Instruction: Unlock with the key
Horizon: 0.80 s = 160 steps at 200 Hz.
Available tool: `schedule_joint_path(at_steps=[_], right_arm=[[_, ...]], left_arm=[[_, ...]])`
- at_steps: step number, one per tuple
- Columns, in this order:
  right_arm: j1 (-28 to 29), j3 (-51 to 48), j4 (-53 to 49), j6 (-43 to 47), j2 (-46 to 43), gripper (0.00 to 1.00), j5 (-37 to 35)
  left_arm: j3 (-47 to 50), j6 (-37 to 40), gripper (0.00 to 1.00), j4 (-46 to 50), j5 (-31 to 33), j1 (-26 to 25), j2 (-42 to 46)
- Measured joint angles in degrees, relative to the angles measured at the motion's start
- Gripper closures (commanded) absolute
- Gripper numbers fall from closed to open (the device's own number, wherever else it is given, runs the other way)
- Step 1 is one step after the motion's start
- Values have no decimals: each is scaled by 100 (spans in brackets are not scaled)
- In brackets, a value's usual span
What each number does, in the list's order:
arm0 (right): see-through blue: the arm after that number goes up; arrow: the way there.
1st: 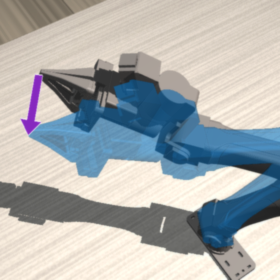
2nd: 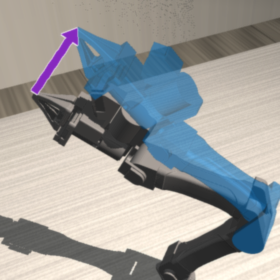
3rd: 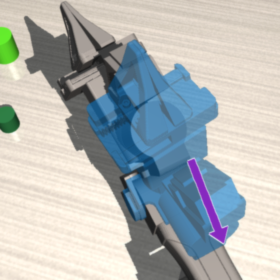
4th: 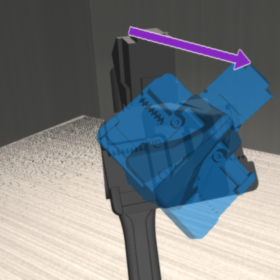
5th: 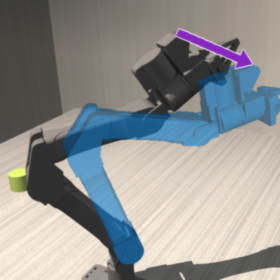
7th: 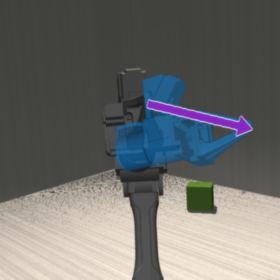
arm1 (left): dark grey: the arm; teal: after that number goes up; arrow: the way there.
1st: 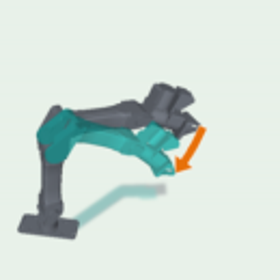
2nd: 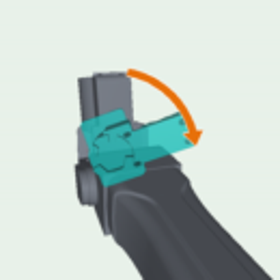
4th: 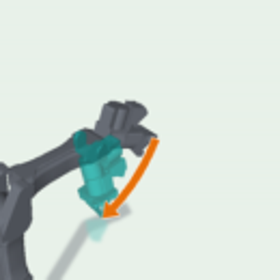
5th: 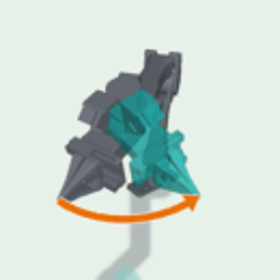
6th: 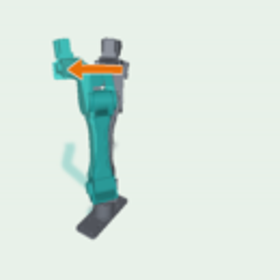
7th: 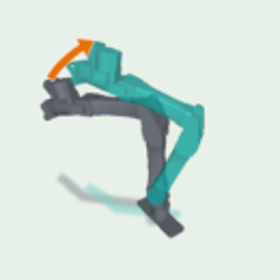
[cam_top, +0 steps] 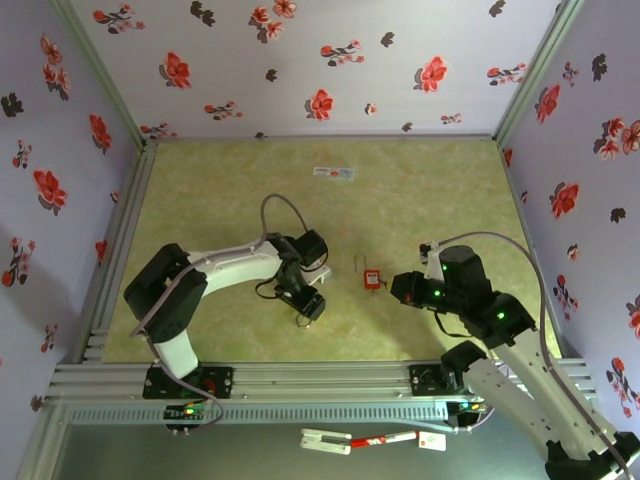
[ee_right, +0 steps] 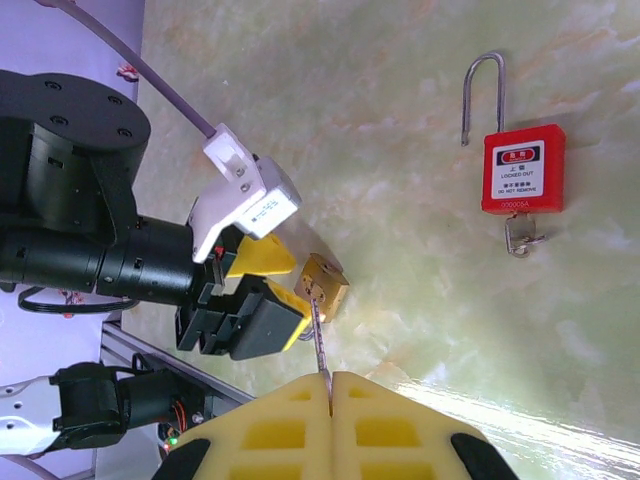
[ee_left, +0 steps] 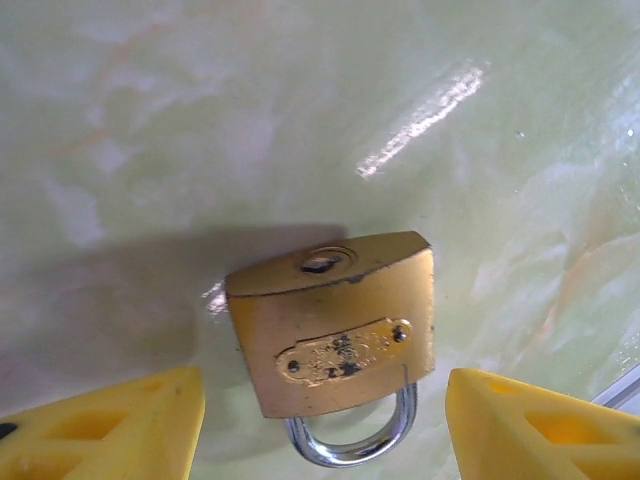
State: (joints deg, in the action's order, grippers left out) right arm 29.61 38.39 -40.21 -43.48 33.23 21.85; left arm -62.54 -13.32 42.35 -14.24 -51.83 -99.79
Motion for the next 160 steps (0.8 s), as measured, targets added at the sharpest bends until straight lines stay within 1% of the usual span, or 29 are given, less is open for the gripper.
schedule_joint_path(at_steps=[43, 94, 160], right_arm=[[0, 0, 0, -2, -70, 100, -9], [0, 0, -2, -2, -105, 100, -33], [0, 0, -2, 0, -111, 100, -52]], left_arm=[[0, -13, 38, 7, -42, 37, -15], [0, -35, 39, 7, -44, 24, -227], [-170, -201, 42, 151, -7, 11, -378]])
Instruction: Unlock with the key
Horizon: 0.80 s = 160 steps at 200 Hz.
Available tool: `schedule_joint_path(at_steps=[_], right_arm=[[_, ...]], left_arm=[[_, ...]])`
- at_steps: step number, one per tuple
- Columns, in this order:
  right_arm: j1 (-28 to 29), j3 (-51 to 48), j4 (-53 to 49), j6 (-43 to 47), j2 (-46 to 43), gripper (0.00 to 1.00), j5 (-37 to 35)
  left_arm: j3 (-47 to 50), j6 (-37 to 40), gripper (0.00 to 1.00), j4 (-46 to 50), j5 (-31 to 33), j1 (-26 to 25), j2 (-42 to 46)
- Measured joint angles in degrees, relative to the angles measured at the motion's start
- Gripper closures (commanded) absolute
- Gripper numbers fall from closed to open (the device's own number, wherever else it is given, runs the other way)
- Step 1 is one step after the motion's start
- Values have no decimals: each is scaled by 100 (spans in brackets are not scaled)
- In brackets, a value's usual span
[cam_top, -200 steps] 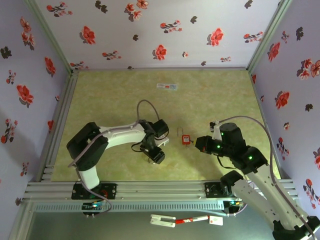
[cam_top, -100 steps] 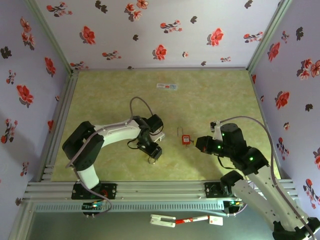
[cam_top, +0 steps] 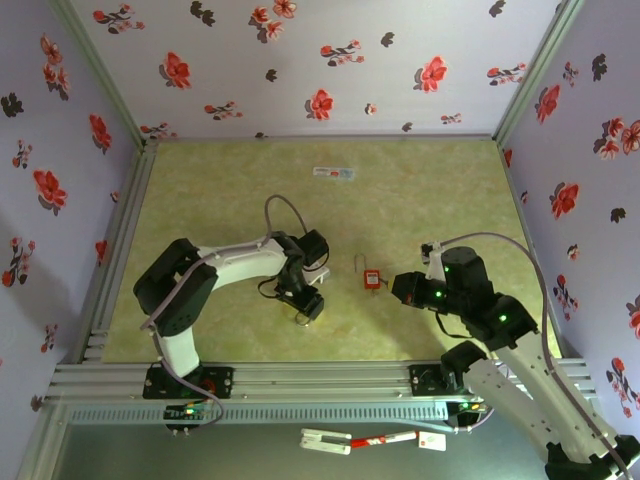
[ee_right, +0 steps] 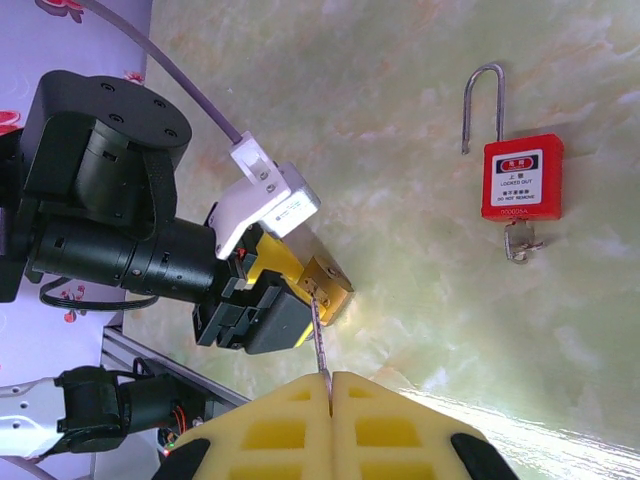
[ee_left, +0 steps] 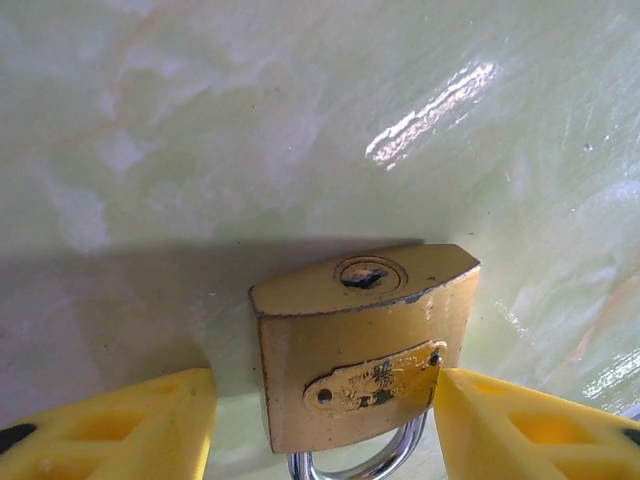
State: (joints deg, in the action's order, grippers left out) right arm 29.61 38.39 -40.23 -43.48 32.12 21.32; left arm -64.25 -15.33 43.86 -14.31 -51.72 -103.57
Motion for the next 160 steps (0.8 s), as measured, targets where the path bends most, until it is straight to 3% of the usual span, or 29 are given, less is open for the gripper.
schedule_joint_path(at_steps=[112, 160], right_arm=[[0, 0, 0, 42, -31, 100, -15], [0, 0, 0, 44, -31, 100, -20]], left_arm=[[-243, -391, 63, 96, 81, -267, -175], [-341, -518, 80, 234, 345, -409, -140]])
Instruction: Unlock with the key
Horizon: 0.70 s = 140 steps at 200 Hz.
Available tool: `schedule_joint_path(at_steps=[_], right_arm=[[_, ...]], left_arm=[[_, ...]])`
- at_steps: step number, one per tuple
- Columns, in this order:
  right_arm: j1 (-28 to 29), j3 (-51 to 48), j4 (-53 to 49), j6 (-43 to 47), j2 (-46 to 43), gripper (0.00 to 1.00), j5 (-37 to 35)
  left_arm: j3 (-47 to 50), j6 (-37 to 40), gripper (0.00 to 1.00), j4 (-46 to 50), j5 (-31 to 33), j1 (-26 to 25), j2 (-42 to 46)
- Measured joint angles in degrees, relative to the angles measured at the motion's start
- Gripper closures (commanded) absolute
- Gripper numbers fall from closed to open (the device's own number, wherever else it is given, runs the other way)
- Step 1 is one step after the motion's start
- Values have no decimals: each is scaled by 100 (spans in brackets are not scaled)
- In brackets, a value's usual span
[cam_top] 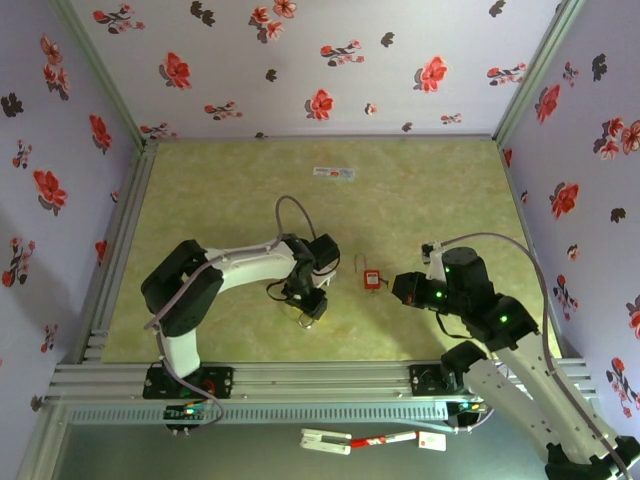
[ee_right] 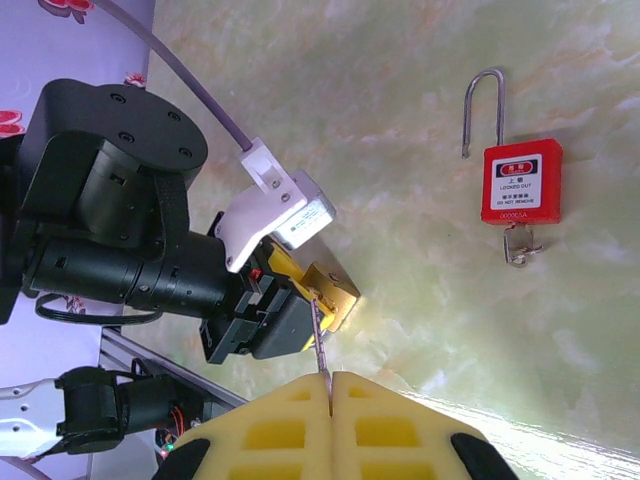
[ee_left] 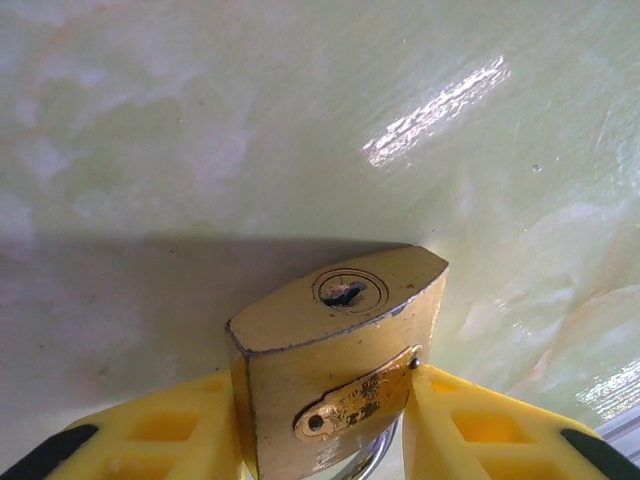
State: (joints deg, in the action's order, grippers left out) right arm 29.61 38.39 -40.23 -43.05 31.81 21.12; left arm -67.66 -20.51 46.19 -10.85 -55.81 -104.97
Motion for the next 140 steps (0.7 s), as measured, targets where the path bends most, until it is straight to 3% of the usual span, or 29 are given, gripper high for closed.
schedule_joint_path(at_steps=[37, 88, 140], right_arm=[[0, 0, 0, 0, 2, 100, -20], [0, 0, 4, 0, 70, 100, -42], [0, 0, 4, 0, 188, 100, -63]], left_arm=[[-125, -13, 94, 210, 509, -199, 107], [-343, 160, 97, 778, 1436, -264, 227], [-581, 577, 97, 1095, 2461, -645, 142]])
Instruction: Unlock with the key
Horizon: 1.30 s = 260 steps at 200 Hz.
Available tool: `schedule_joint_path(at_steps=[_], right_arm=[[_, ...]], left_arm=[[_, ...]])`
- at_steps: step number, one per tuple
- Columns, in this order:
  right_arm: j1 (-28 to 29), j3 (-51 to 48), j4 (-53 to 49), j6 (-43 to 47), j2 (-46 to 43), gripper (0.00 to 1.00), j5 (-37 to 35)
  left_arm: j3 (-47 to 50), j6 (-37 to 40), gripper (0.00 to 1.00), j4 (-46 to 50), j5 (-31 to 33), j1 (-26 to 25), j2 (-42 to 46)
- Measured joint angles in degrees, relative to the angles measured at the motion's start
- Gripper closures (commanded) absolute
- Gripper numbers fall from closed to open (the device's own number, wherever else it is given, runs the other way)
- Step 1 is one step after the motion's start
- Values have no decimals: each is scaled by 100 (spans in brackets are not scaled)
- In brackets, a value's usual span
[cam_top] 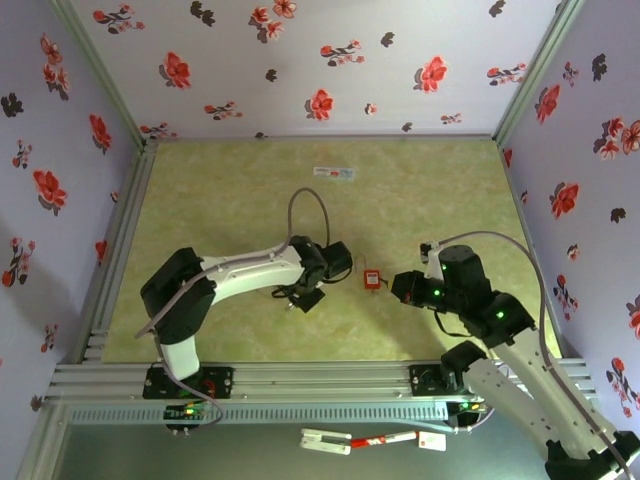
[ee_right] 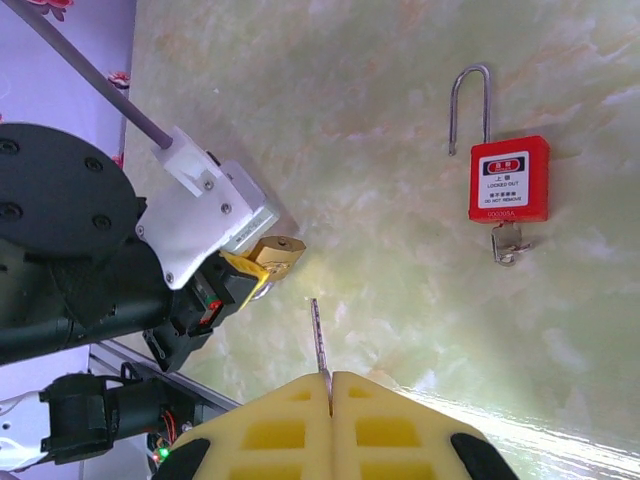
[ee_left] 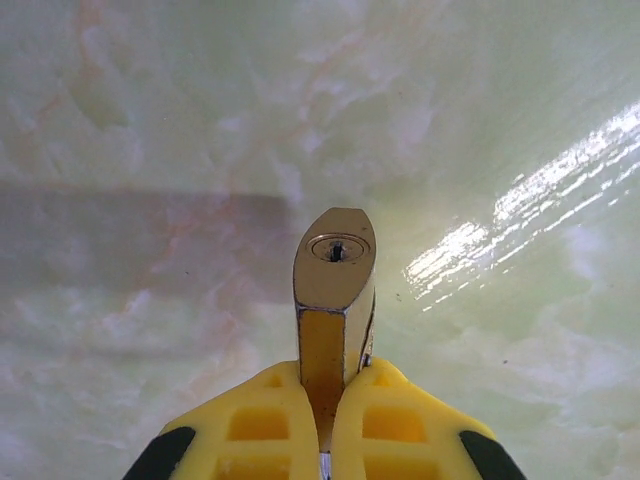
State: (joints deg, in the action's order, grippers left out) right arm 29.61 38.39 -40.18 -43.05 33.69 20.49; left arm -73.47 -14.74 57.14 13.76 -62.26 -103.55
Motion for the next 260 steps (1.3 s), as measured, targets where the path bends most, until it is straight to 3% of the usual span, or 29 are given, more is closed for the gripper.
schedule_joint_path(at_steps=[61, 119, 161, 203, 231, 260], right_arm=[[0, 0, 0, 0, 11, 100, -15], [0, 0, 0, 0, 11, 100, -46], [0, 2, 0, 0, 13, 100, -66], [0, 2, -2, 0, 11, 100, -66], [0, 2, -2, 0, 7, 100, -66], [0, 2, -4, 0, 7, 100, -66]], left_arm=[[179, 140, 93, -223, 61, -131, -2], [404, 26, 60, -535, 35, -358, 24], [494, -116, 56, -767, -46, -658, 28], [693, -332, 26, -938, -24, -678, 280], [925, -592, 19, -1010, -142, -551, 684], [1143, -992, 18, -1248, -704, -111, 1113]])
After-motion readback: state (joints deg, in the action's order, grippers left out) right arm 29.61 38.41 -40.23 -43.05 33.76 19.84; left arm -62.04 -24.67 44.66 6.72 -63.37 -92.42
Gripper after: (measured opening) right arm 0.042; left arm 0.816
